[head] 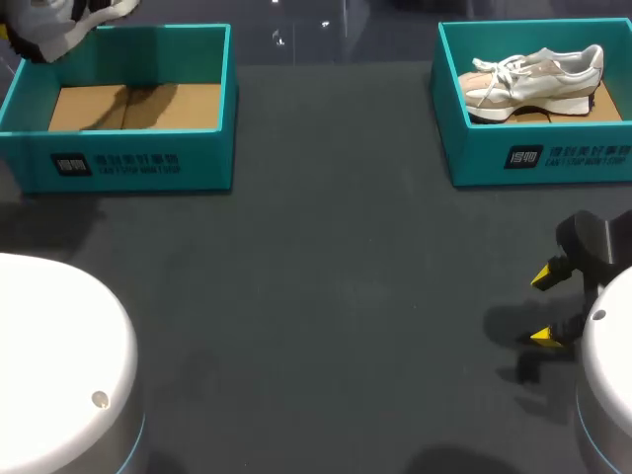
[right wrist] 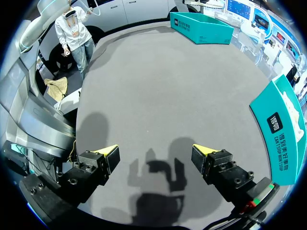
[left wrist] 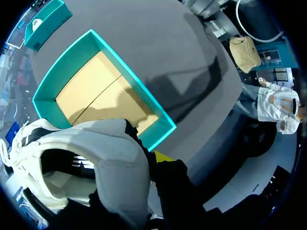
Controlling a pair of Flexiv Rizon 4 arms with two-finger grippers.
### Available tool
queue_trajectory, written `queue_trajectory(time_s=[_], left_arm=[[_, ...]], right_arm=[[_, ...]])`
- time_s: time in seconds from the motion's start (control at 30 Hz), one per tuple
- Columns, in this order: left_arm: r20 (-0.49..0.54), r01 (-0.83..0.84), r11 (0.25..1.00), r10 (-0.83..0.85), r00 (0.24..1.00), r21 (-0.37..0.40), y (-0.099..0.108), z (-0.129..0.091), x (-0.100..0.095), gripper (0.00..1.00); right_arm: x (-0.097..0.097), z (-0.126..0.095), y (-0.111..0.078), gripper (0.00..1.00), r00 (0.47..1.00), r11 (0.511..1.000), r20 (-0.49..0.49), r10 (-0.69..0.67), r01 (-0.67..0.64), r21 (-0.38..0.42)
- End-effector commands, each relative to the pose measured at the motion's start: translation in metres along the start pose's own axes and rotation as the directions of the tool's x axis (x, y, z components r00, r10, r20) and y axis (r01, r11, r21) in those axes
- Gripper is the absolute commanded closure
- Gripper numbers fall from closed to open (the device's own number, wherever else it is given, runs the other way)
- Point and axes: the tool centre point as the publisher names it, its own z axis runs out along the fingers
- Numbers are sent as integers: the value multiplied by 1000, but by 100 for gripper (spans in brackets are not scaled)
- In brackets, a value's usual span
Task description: Take the shoe out of the shoebox, open the shoe tongue, remove and reinsert the insole, then place the shoe into the shoebox
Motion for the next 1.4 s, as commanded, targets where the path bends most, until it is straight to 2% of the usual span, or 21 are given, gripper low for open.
queue_trajectory(time_s=[0.03,0.17,0.2,0.27,0.33,0.5,0.6,0.63,1.07,1.4], left_arm=[[24,2,999,-1,1000,-42,-6,-1,8,100],[24,2,999,-1,1000,-42,-6,-1,8,100],[43,-43,997,46,998,-63,-6,0,7,100],[18,-138,990,139,990,-20,-5,0,7,100],[18,-208,978,209,978,-26,-4,2,10,100],[26,-403,915,403,915,-16,4,6,11,100],[65,-544,834,550,832,-91,18,6,12,100],[84,-554,824,564,821,-123,23,6,11,100],[84,-554,824,564,821,-123,23,6,11,100],[31,-659,724,678,735,-201,29,20,-4,100]], right_arm=[[2,0,0,0,1000,1000,4,0,0,1],[2,0,0,0,1000,1000,4,0,0,1],[2,0,0,0,1000,1000,4,0,0,1],[2,0,0,0,1000,1000,4,0,0,1],[2,0,0,0,1000,1000,4,0,0,1],[2,0,0,0,1000,1000,4,0,0,1],[2,0,0,0,1000,1000,4,0,0,1],[2,0,0,0,1000,1000,4,0,0,1],[2,0,0,0,1000,1000,4,0,0,1],[2,0,0,0,1000,1000,4,0,0,1]])
